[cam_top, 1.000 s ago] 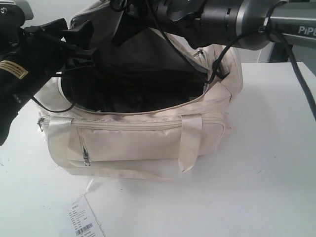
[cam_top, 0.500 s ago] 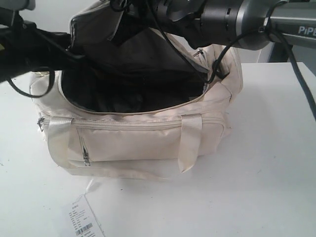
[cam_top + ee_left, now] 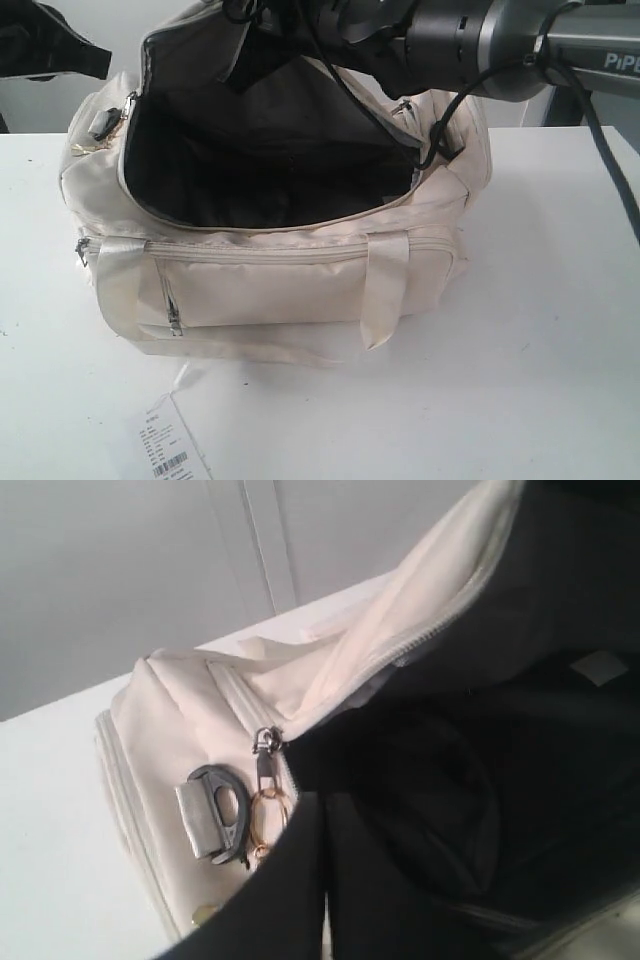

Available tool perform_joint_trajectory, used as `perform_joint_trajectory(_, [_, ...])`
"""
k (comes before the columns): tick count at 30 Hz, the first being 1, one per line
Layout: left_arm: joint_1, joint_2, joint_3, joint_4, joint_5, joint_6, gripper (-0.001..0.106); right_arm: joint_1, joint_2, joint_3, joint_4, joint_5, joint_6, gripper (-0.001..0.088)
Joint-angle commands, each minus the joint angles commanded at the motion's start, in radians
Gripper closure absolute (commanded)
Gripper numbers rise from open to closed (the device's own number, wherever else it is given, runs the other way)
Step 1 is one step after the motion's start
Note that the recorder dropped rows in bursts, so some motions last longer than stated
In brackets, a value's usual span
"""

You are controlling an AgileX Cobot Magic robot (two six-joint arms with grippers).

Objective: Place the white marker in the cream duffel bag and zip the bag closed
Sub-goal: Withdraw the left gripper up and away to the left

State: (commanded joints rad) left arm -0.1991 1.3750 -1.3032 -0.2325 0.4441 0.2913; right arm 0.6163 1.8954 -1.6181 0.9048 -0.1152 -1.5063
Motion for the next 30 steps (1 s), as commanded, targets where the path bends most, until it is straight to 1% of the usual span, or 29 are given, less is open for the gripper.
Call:
perform_joint_trajectory(2, [0.034,0.02,-0.021,-0.016,0.041,-0.051,0.105,0.0,0.0,0.0,0.0,0.0,0.0,0.0868])
perform_joint_trajectory(5, [0.089,0.073,-0.07,-0.088,0.147,-0.054,0.105,0.0,0.0,0.0,0.0,0.0,0.0,0.0868])
perform_joint_trajectory(6, [0.109,0.095,-0.087,-0.111,0.184,-0.046,0.103,0.0,0.0,0.0,0.0,0.0,0.0,0.0868])
perform_joint_trajectory(8, [0.131,0.127,-0.111,-0.136,0.206,-0.046,0.093,0.0,0.0,0.0,0.0,0.0,0.0,0.0868])
perform_joint_trajectory(12, [0.168,0.176,-0.156,-0.179,0.2,-0.058,0.058,0.0,0.0,0.0,0.0,0.0,0.0,0.0868])
perform_joint_trajectory(14, [0.185,0.199,-0.176,-0.186,0.178,-0.089,0.048,0.0,0.0,0.0,0.0,0.0,0.0,0.0868])
perform_joint_trajectory(15, [0.193,0.216,-0.192,-0.19,0.177,-0.091,0.047,0.0,0.0,0.0,0.0,0.0,0.0,0.0868])
perform_joint_trajectory(19, [0.211,0.297,-0.274,-0.191,0.205,-0.07,0.047,0.0,0.0,0.0,0.0,0.0,0.0,0.0868])
perform_joint_trajectory(28, [0.211,0.462,-0.408,-0.201,0.212,-0.004,0.047,0.0,0.0,0.0,0.0,0.0,0.0,0.0868])
perform_joint_trajectory(30, [0.211,0.492,-0.429,-0.239,0.216,0.004,0.047,0.0,0.0,0.0,0.0,0.0,0.0,0.0868])
